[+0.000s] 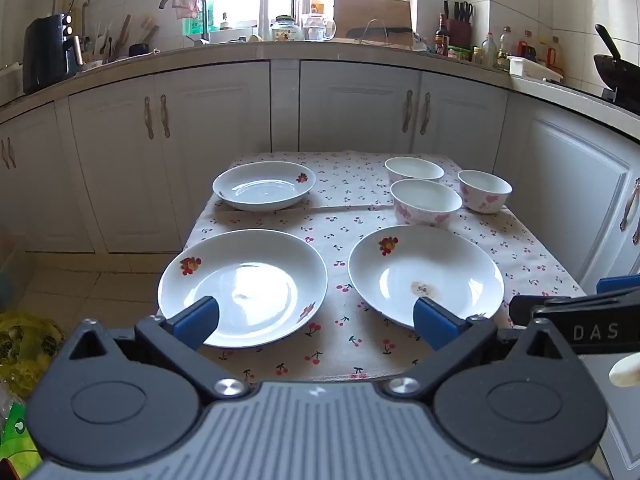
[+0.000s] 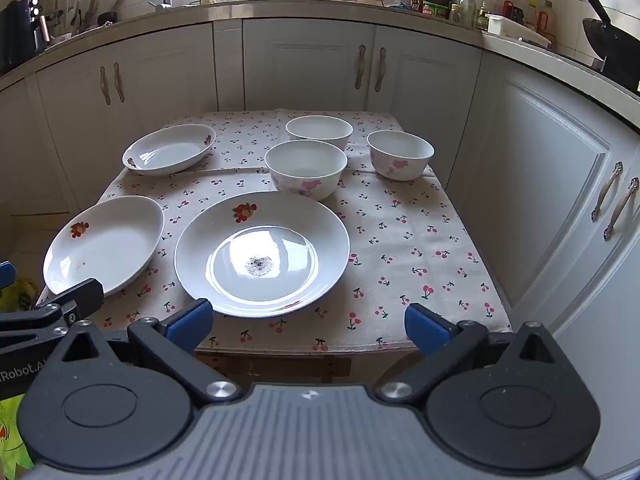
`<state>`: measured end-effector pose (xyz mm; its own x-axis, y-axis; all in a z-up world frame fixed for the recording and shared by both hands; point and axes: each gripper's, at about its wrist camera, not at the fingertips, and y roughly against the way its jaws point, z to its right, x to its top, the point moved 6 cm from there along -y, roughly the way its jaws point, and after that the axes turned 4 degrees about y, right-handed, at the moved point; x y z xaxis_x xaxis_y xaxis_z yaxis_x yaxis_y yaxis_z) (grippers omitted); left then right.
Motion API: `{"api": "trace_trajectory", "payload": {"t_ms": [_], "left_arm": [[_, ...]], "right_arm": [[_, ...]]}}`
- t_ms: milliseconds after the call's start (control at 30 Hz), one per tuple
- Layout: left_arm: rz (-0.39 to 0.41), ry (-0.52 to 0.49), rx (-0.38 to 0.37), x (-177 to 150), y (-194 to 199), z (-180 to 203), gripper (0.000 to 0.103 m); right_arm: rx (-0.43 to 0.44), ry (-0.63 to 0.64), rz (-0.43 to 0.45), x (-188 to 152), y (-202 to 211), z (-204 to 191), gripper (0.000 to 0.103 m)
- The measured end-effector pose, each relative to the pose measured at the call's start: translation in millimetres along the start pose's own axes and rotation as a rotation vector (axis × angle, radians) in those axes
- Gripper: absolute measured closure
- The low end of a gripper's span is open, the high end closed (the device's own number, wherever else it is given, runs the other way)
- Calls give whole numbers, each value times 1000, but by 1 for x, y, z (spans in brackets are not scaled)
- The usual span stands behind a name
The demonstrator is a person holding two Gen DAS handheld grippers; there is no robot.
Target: Organize plates and bowls
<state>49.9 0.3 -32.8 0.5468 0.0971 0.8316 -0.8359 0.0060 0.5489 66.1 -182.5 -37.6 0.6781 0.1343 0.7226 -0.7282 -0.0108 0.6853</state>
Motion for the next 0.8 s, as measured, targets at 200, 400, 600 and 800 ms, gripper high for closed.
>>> {"api": "trace_trajectory", "payload": {"t_ms": [200, 400, 600, 800], "left_arm": [[-10, -19, 13, 2, 1, 4, 1], [-3, -14, 7, 3, 2, 1, 1], [12, -7, 1, 3, 5, -1, 1], [12, -6, 1, 4, 6, -1, 1]], "right_arm": [[0, 3, 11, 1, 6, -2, 0], [-3, 4, 16, 1, 4, 0, 0], [-10, 5, 17, 4, 4, -1, 0], [-13, 6, 16, 4, 5, -1, 0]]}}
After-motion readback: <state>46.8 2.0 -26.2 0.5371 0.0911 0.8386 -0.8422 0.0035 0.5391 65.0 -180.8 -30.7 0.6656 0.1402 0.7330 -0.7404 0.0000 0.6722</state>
